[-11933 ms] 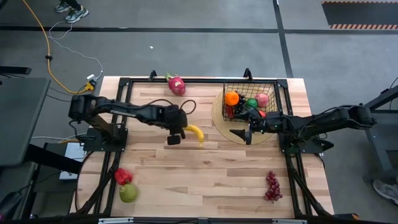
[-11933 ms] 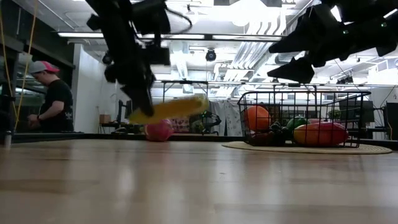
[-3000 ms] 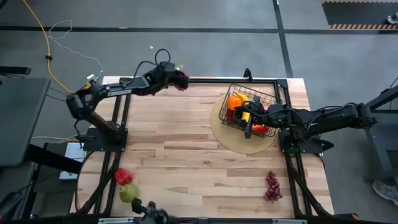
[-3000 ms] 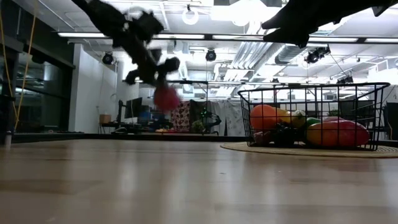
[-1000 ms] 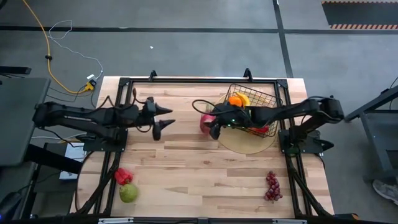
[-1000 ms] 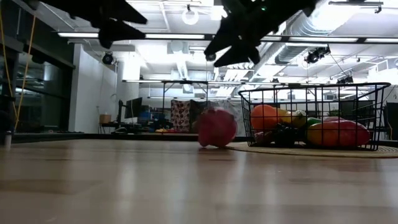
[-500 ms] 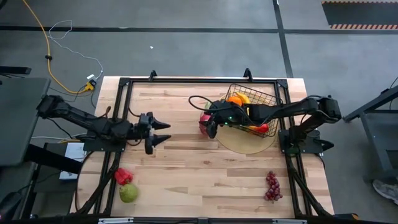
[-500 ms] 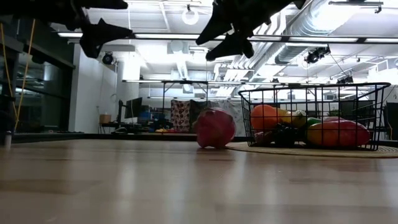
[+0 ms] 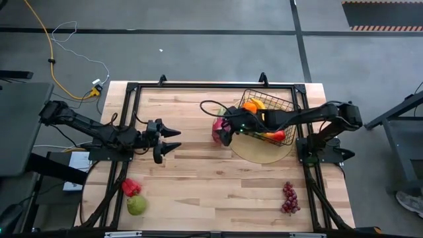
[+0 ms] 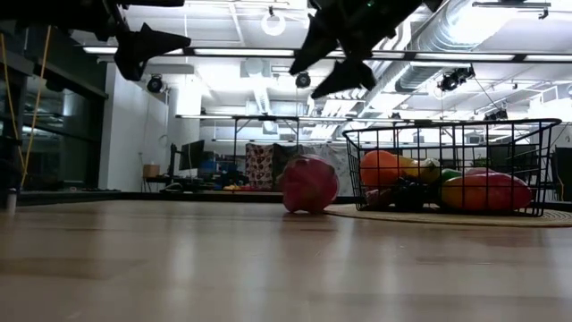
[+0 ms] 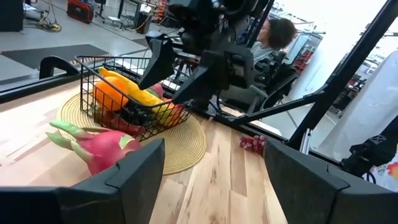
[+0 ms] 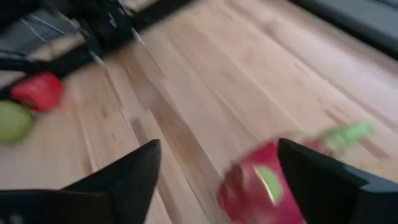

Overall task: Build produce basket
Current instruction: Put the dragonfruit into the wire basket

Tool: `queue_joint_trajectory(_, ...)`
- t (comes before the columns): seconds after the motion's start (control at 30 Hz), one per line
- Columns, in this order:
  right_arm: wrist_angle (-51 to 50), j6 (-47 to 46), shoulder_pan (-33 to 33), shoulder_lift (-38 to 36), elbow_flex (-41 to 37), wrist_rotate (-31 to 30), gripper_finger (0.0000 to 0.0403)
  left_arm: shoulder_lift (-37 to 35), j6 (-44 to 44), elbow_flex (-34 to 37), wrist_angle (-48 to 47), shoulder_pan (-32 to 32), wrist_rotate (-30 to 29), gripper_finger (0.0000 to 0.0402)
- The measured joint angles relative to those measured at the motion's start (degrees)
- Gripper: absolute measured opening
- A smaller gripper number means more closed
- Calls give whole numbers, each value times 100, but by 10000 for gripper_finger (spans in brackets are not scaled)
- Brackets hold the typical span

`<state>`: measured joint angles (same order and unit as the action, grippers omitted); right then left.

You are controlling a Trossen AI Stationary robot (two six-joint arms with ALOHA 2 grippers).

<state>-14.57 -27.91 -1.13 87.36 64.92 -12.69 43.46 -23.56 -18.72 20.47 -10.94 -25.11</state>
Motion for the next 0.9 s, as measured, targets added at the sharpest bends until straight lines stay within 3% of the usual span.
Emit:
queue_joint_trajectory(0.13,-944,-311,0,176,392,-31,382,0,-28,0,-4,0,46,262)
queue_joint_trajectory(0.2,-1106,-448,13,288,637,-27,393,0,-30,0,-16,0,83,262)
queue_joint_trajectory(0.47,-1102,-746,67,563,1351,-30,370,2,-143,2,-479,-81,22,263)
queue_joint_trajectory(0.63,-1025,-1110,196,674,1318,-198,370,2,-197,2,45,-81,-120,262)
queue_joint_trajectory(0.9,-2580,-1112,188,1364,1853,-646,370,2,-393,0,247,-85,-65,262)
